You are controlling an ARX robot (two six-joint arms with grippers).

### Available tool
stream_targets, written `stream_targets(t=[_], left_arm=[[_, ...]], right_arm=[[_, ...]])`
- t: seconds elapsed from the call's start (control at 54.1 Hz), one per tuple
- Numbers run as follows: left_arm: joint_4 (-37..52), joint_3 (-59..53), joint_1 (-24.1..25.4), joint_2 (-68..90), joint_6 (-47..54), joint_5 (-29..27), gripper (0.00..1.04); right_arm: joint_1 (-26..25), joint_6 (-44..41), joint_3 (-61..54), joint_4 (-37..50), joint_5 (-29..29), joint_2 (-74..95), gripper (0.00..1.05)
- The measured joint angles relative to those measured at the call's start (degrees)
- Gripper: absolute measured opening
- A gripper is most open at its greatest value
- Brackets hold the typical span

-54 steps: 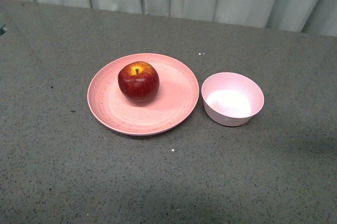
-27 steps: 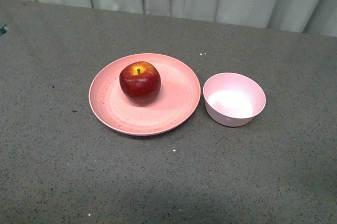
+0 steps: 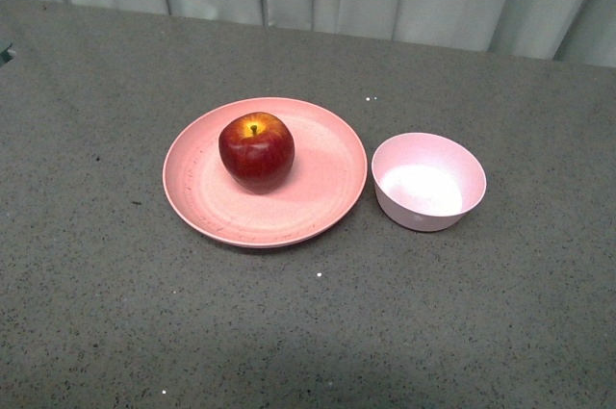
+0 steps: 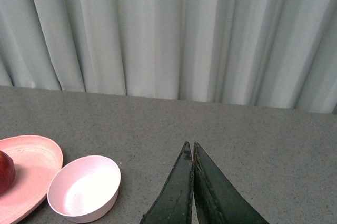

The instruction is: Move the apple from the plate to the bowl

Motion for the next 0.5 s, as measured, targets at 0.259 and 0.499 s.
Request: stream_targets(t=[0.259,0.499], left_arm=[[0.0,0.0,0.0,0.0,0.0,0.0,0.98],[0.0,0.0,0.0,0.0,0.0,0.0,0.98]], right_arm=[[0.0,0.0,-0.02,-8.17,0.0,-8.72,0.01],[0.0,0.0,-0.02,-13.03,0.0,-13.73,0.01]])
